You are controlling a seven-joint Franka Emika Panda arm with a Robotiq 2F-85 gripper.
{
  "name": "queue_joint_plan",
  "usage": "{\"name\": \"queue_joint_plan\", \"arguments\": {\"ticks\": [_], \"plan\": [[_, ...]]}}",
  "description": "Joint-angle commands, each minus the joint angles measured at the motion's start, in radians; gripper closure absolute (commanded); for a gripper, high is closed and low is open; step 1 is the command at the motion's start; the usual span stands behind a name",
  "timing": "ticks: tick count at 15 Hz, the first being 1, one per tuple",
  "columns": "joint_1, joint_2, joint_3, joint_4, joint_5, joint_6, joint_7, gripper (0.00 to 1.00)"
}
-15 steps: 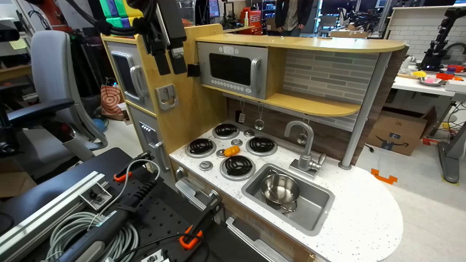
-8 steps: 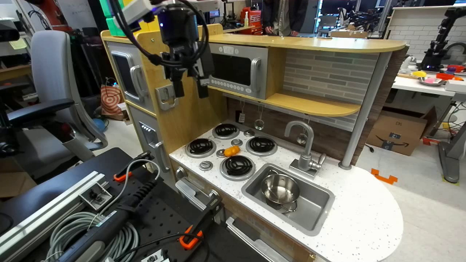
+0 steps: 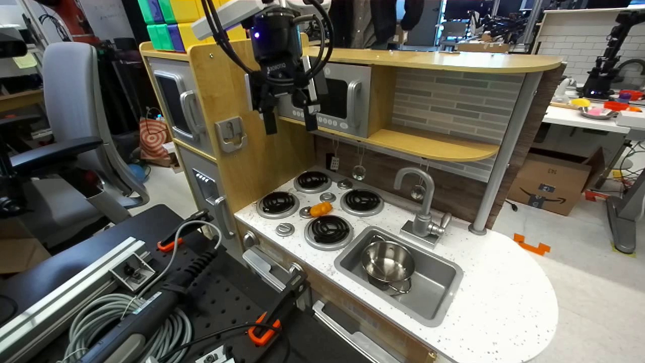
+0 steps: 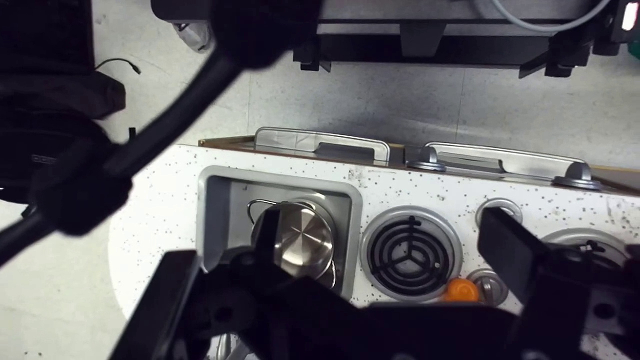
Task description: Put the orange object in the pot in the sink
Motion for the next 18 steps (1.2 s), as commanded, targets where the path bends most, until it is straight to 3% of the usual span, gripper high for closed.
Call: {"name": "queue_joint_plan", "arguments": {"ticks": [1,4,6,9,12,14,15,16,18], "plan": [[0.013,-0.004,-0.036,-0.059,0.119,0.133,-0.071,0.00],[0.018,0.024,-0.037,-0.110,0.232,0.268,-0.130,0.00],[0.031,0.038,-0.035,-0.155,0.219,0.437,-0.129,0.00],[0.064,0.100,-0.054,-0.180,0.104,0.682,-0.071,0.00],[0.116,0.201,-0.136,-0.190,-0.129,0.916,0.064,0.00],[0.199,0.262,-0.242,-0.156,-0.236,0.972,0.166,0.00],[0.206,0.270,-0.246,-0.147,-0.217,0.933,0.177,0.00],[0.156,0.227,-0.193,-0.186,-0.183,0.923,0.125,0.00],[0.163,0.249,-0.202,-0.180,-0.184,0.923,0.131,0.00]]}}
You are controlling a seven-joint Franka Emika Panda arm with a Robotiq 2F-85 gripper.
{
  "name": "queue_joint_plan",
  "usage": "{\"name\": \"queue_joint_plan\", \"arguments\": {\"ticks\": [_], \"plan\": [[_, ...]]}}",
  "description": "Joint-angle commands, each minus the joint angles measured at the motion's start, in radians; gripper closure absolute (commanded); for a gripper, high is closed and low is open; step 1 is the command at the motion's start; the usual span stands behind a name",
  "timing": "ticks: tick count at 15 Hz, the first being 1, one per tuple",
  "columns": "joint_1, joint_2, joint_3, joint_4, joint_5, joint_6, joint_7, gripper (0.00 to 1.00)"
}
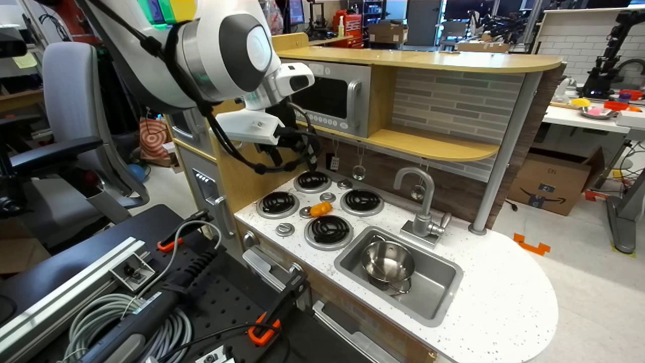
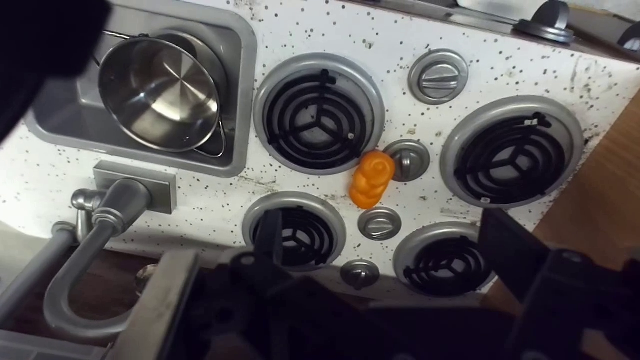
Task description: Put the orange object in the pot in the sink
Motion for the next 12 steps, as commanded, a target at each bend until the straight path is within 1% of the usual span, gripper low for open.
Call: {"name": "queue_joint_plan", "arguments": {"ticks": [1,2,3,6,8,9,12], "plan": [[0.000,-0.001,0.001,0.000,0.000,0.000,0.000,0.00],[0.000,-0.002,0.001,0.001,0.000,0.000,0.000,0.00],[0.015,-0.002,-0.024,0.002,-0.013,0.020,0.019,0.00],[0.114,0.079,-0.133,0.069,-0.058,0.012,0.103,0.00],[0.204,0.147,-0.209,0.128,-0.078,-0.021,0.171,0.00],[0.226,0.181,-0.221,0.152,-0.067,-0.031,0.188,0.00],[0.264,0.286,-0.201,0.238,-0.013,-0.091,0.227,0.00]]}}
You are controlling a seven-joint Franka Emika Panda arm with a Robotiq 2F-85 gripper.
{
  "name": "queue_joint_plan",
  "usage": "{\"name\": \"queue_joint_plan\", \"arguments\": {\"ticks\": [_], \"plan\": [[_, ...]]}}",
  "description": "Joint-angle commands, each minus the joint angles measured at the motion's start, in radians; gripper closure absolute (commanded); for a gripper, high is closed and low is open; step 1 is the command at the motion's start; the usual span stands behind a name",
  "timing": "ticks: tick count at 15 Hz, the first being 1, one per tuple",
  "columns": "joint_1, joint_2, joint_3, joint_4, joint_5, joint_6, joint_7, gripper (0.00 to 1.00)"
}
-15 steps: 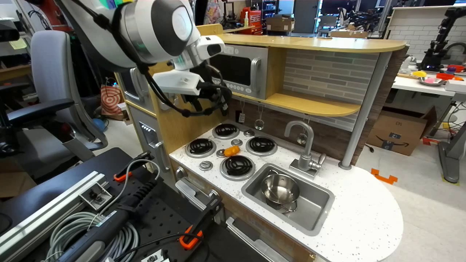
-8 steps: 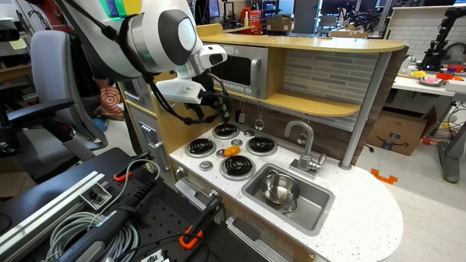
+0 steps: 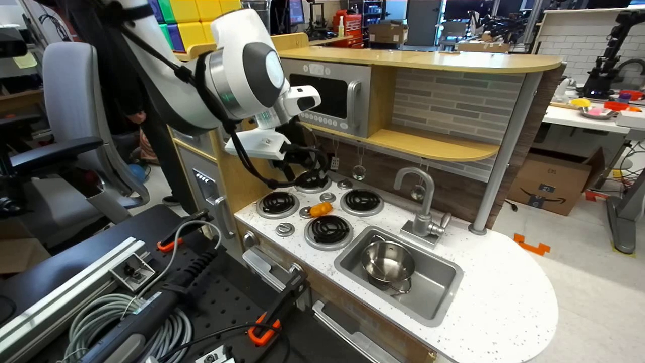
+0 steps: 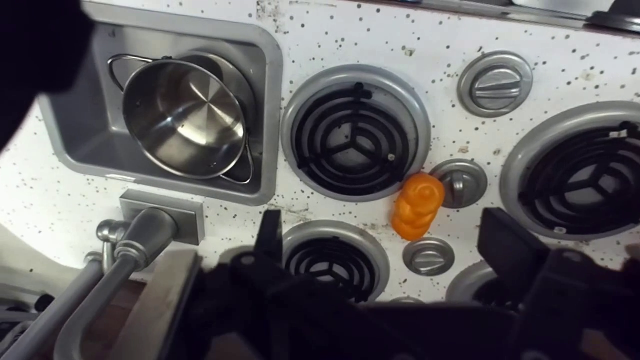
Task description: Put the orange object in the pot in the sink
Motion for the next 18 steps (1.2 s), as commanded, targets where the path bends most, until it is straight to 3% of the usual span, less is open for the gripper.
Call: {"name": "queue_joint_plan", "arguments": {"ticks": [1,7,13,18], "plan": [[0.052,0.148,0.012,0.141,0.042,-0.080,0.071,0.00],[0.059,0.321,0.052,0.323,0.310,-0.174,0.003,0.00],[0.069,0.446,0.054,0.488,0.444,-0.198,0.024,0.00],[0.092,0.535,0.036,0.610,0.485,-0.235,0.057,0.00]]}}
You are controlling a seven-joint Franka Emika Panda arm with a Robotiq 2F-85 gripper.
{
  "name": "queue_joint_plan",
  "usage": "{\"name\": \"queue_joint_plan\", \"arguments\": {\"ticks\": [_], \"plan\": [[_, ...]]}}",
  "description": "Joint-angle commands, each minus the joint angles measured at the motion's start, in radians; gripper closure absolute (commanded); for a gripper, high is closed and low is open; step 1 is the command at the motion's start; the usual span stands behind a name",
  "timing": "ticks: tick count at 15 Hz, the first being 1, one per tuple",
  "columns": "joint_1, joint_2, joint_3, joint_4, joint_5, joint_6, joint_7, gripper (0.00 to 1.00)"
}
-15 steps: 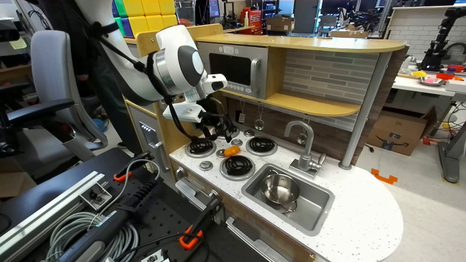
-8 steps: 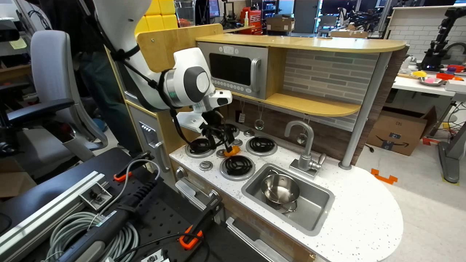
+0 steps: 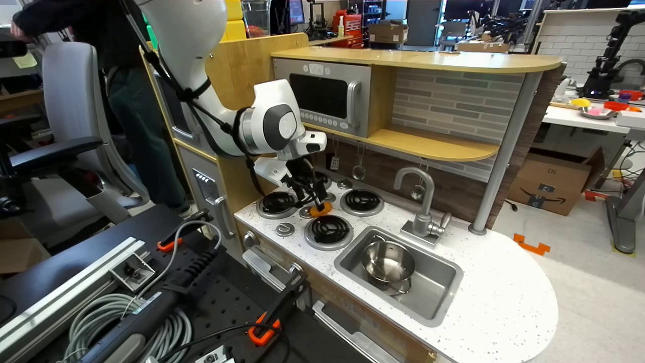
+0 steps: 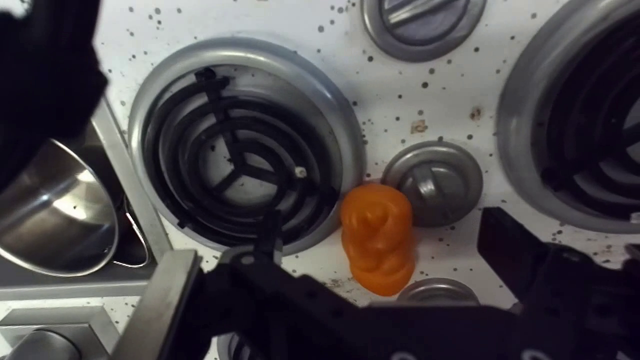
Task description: Put the orange object in the pot in the sink
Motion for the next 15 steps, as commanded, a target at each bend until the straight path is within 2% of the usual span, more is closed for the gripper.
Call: {"name": "queue_joint_plan", "arguments": {"ticks": [1,7,8,10,11,15], "plan": [[0.026,0.086,-0.023,0.121,0.043,-0.057,0.029,0.00],[0.032,0.166,-0.047,0.221,0.039,-0.085,0.079,0.00],[0.030,0.176,-0.048,0.233,0.039,-0.086,0.083,0.25],[0.027,0.188,-0.047,0.251,0.038,-0.088,0.088,0.34],[0.027,0.192,-0.047,0.256,0.038,-0.087,0.092,0.44],[0.012,0.163,-0.039,0.234,0.029,-0.088,0.078,0.73]]}}
